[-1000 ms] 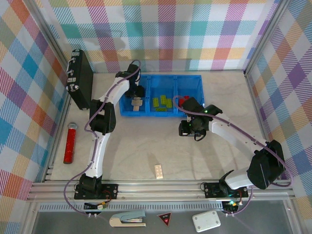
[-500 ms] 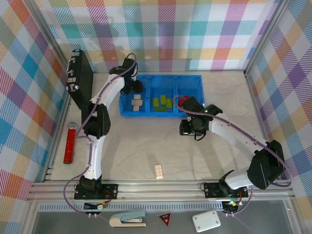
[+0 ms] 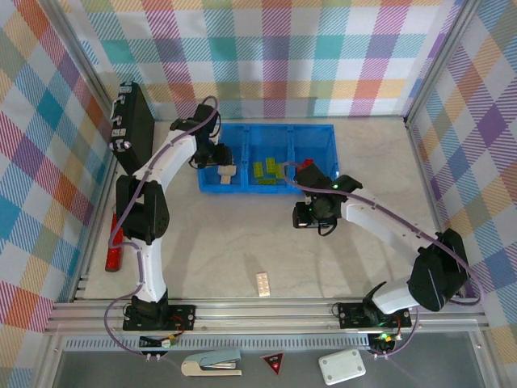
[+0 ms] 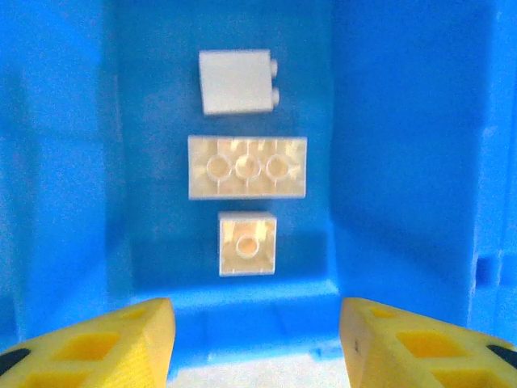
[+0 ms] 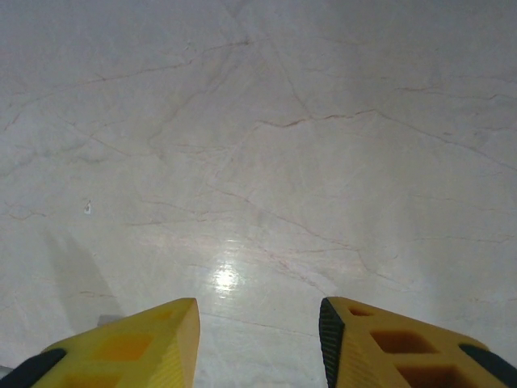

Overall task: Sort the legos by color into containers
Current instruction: Pick up the lego from the bottom-center of the table.

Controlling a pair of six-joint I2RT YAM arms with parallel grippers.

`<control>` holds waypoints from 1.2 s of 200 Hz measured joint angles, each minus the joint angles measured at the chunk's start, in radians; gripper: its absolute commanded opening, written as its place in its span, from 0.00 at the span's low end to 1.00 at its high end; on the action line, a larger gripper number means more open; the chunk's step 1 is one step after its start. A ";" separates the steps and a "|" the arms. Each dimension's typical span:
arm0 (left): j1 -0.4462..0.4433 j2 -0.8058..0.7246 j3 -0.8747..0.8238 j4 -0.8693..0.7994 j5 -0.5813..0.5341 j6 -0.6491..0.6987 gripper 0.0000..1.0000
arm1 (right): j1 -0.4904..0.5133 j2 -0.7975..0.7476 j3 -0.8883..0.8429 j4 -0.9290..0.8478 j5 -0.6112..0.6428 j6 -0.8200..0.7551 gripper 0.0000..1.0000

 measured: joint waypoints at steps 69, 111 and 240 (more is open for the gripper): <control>0.044 -0.167 -0.203 0.006 0.011 0.012 0.57 | 0.166 0.129 0.054 0.008 -0.033 0.084 0.45; 0.079 -0.193 -0.240 -0.005 0.013 0.018 0.57 | 0.279 0.224 0.098 0.012 -0.062 0.144 0.46; 0.079 -0.377 -0.481 0.002 -0.084 0.132 0.58 | 0.439 0.462 0.183 -0.009 -0.165 0.210 0.57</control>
